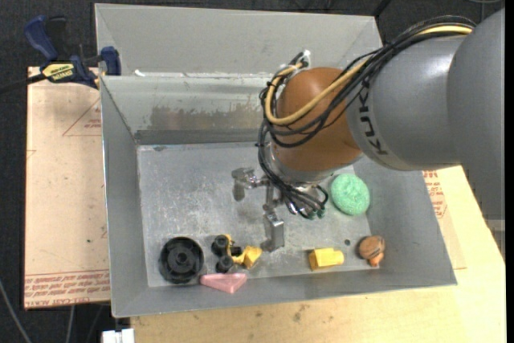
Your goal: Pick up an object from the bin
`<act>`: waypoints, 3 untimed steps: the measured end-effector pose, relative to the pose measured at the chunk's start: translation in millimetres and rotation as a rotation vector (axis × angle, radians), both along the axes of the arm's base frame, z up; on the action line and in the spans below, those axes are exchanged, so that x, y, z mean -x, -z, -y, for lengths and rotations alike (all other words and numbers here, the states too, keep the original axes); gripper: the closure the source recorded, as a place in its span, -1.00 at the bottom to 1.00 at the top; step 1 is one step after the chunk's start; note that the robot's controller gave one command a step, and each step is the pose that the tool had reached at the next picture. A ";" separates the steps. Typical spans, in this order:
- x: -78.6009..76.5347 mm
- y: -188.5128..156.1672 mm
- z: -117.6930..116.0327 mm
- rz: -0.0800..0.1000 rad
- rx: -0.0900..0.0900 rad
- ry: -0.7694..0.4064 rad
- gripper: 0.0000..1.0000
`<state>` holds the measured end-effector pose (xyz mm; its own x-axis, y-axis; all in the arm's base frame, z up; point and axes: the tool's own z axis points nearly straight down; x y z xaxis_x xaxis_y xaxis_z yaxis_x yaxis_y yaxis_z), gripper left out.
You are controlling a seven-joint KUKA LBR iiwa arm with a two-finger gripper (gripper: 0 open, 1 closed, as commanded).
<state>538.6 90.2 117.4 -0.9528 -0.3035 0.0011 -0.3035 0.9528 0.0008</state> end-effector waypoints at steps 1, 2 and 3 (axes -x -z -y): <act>21.1 11.7 -3.4 0.003 -0.004 -0.094 -1.00; 24.8 31.2 -19.1 0.001 0.002 -0.125 -1.00; 41.4 46.7 -56.0 0.007 -0.004 -0.238 1.00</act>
Offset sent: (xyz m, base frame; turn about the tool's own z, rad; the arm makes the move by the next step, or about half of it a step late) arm -0.0288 0.0572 -0.0474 -0.1579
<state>497.2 146.3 70.8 -0.8544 -0.5195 -0.0065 -0.5195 0.8544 0.0013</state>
